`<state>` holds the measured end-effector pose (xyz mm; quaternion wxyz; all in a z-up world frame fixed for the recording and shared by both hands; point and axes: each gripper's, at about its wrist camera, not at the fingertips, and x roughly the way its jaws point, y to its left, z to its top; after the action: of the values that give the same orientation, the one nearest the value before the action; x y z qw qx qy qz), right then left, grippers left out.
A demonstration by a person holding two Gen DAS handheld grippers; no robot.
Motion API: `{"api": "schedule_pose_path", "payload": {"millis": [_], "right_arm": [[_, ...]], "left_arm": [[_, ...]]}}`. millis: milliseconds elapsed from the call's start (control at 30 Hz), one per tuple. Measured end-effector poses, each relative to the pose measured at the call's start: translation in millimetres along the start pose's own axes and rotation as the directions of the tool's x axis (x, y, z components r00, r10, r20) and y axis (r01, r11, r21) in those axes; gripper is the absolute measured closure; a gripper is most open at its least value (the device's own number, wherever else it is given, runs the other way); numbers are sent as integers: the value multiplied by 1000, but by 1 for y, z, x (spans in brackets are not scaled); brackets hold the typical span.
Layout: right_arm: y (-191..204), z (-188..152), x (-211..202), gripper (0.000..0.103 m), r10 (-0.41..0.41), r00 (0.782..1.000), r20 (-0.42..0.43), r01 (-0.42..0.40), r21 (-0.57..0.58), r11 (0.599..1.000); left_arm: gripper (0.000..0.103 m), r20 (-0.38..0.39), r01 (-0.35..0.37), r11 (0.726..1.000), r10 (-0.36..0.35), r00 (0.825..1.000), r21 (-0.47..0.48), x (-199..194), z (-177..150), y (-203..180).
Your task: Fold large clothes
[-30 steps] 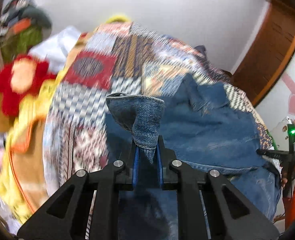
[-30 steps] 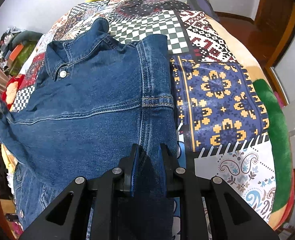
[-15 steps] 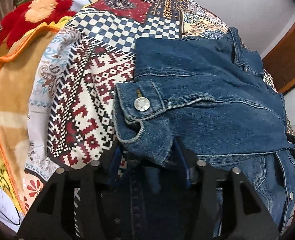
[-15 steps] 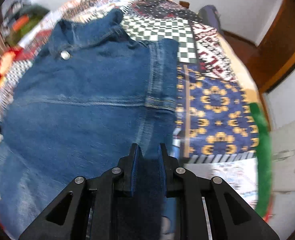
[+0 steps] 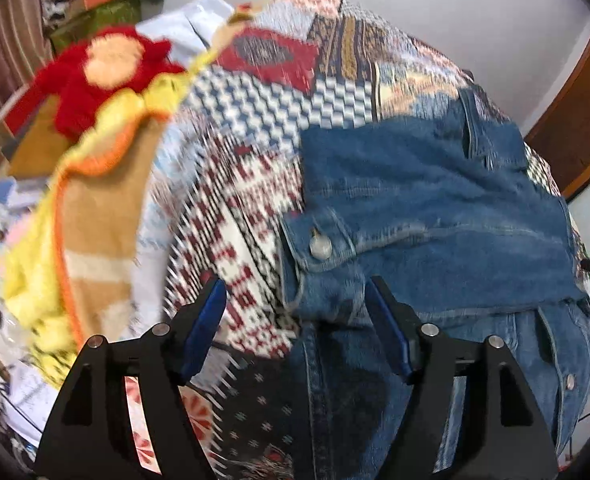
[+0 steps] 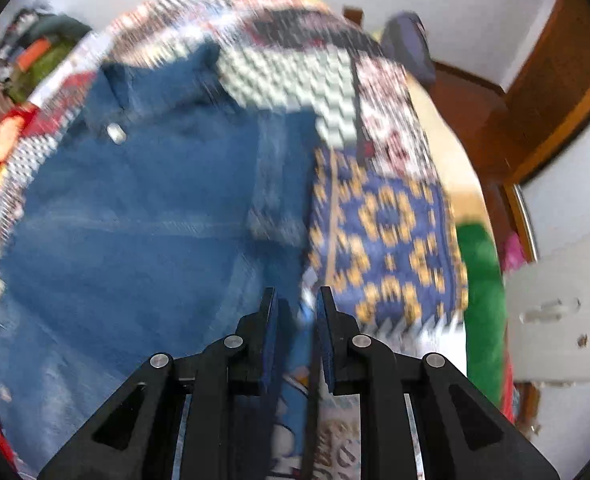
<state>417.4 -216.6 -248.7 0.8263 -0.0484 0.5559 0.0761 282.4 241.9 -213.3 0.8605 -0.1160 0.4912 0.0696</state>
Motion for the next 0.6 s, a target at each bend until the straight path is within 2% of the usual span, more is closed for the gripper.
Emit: {"api": "schedule_pose_path", "payload": {"millis": [100,200,300,367,433,467,500,533,567,600], "right_arm": [[16,23,-3,88,86,996,20,-86,-28,996],[42,36,18,88,114,993,-38,-117,-100,988],[67,34,47,88,41,995,-96,-61,-219,974],[77,29,54,88,-10,998,-70,-13,-322,947],[82,24,52,88,-39,998,-40,22,-367,930],[84,23,52,84,-50,998,-30,35,-376,926],[86,22,52,68,-73,997,-10,63,-391,918],[88,18,51,53,-146,988,46,152,-417,896],[87,16,49,24,-201,975,91,221,-422,879],[82,16,48,13,-237,963,128,269,-414,870]], "left_arm": [[25,43,-5,1000,4,999,21,-5,17,-12],[23,51,11,999,-13,999,43,2,29,-32],[23,23,41,996,-44,999,84,19,34,-55],[23,-12,61,991,-59,998,120,34,33,-72],[23,-51,70,984,-63,997,163,48,27,-89],[23,-67,68,980,-56,996,188,55,23,-96],[22,-84,63,973,-45,995,222,61,17,-104],[19,-85,58,968,-38,996,243,66,13,-109],[14,-65,44,966,-29,997,254,67,9,-112],[10,-36,24,966,-15,999,259,66,6,-112]]}}
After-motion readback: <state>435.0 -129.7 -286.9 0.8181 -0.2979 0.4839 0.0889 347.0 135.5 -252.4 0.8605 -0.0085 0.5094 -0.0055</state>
